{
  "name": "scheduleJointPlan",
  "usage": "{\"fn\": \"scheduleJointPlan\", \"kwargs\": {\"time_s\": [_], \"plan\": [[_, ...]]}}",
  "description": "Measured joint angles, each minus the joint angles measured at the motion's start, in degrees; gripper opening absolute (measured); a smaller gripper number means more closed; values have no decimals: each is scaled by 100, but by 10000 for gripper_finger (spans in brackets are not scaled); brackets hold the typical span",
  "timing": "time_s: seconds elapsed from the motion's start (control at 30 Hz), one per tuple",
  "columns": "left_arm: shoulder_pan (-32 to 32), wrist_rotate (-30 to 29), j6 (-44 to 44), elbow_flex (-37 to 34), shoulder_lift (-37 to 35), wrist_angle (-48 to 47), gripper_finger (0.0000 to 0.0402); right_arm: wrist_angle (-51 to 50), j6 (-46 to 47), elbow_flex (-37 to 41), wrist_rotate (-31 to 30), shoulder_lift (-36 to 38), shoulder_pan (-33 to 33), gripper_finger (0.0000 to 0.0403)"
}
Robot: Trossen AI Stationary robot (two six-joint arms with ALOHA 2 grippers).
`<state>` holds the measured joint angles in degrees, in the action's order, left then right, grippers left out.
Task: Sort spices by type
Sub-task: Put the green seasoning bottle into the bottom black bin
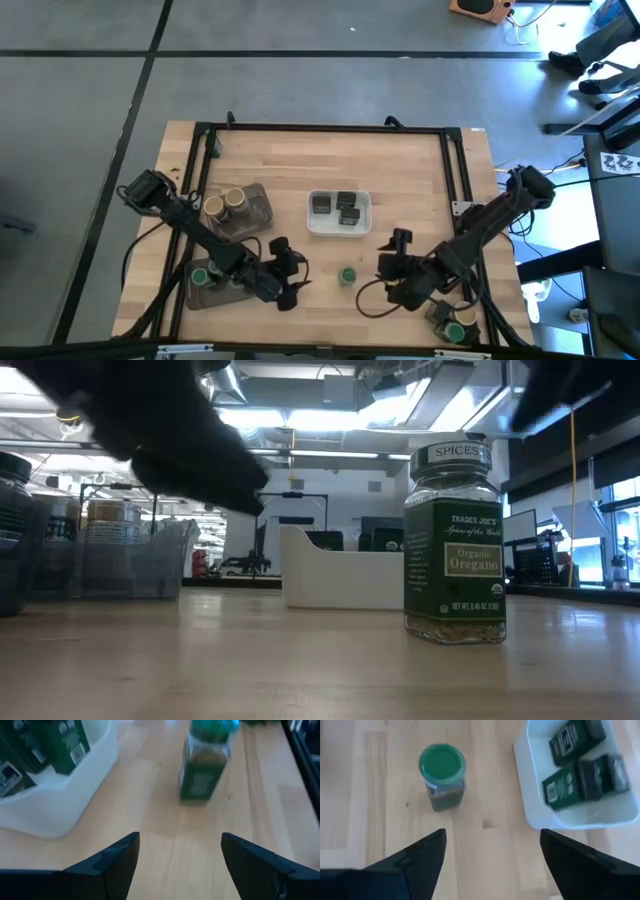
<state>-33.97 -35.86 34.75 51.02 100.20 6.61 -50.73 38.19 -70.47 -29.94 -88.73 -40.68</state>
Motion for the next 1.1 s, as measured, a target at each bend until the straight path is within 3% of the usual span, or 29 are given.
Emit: {"fn": "scheduleJointPlan", "kwargs": {"time_s": [0.13, 0.4, 0.57, 0.73, 0.93, 1.1], "plan": [[206, 186, 36, 216, 0, 5, 281, 862, 519, 818, -145, 124, -180, 321], [701, 1363, -298, 668, 31, 5, 338, 2305, 636, 1838, -435, 124, -283, 321], [697, 1367, -710, 1105, 47, 3, 352, 3028, 649, 2333, -790, 122, -281, 321], [776, 1447, -820, 1900, 531, -398, 352, 3698, 654, 2735, -976, 117, -281, 321], [919, 1446, -766, 3093, 1273, -1693, 352, 3737, 691, 2822, -956, 113, -282, 321], [966, 1539, -876, 3593, 1671, -1805, 352, 3739, 706, 2820, -1011, 113, -282, 321]]}}
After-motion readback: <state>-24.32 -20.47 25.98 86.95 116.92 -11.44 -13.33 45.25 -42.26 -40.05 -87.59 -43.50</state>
